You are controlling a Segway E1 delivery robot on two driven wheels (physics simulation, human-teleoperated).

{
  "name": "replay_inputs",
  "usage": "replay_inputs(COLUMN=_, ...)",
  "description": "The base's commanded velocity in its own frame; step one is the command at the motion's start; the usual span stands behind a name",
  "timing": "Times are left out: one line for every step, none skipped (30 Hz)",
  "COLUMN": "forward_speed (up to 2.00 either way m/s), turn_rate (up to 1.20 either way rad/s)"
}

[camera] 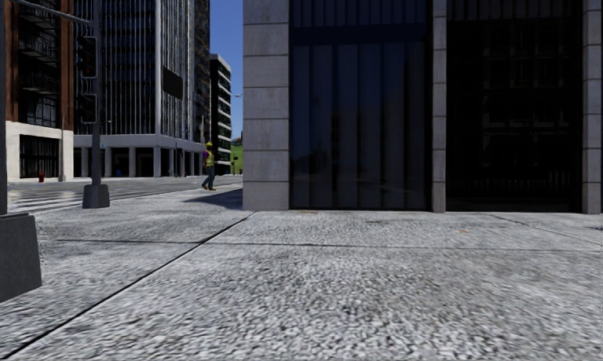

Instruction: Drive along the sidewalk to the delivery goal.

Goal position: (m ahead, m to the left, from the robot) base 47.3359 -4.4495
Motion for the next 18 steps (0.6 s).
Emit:
replay_inputs(forward_speed=1.41, turn_rate=0.28)
replay_inputs(forward_speed=1.41, turn_rate=0.28)
replay_inputs(forward_speed=1.41, turn_rate=0.29)
replay_inputs(forward_speed=1.41, turn_rate=0.31)
replay_inputs(forward_speed=1.41, turn_rate=0.34)
replay_inputs(forward_speed=1.40, turn_rate=0.36)
replay_inputs(forward_speed=1.40, turn_rate=0.36)
replay_inputs(forward_speed=1.40, turn_rate=0.38)
replay_inputs(forward_speed=1.37, turn_rate=0.39)
replay_inputs(forward_speed=1.34, turn_rate=0.41)
replay_inputs(forward_speed=1.34, turn_rate=0.41)
replay_inputs(forward_speed=1.33, turn_rate=0.43)
replay_inputs(forward_speed=1.31, turn_rate=0.45)
replay_inputs(forward_speed=1.31, turn_rate=0.47)
replay_inputs(forward_speed=1.30, turn_rate=0.47)
replay_inputs(forward_speed=1.29, turn_rate=0.48)
replay_inputs(forward_speed=1.29, turn_rate=0.48)
replay_inputs(forward_speed=1.29, turn_rate=0.48)
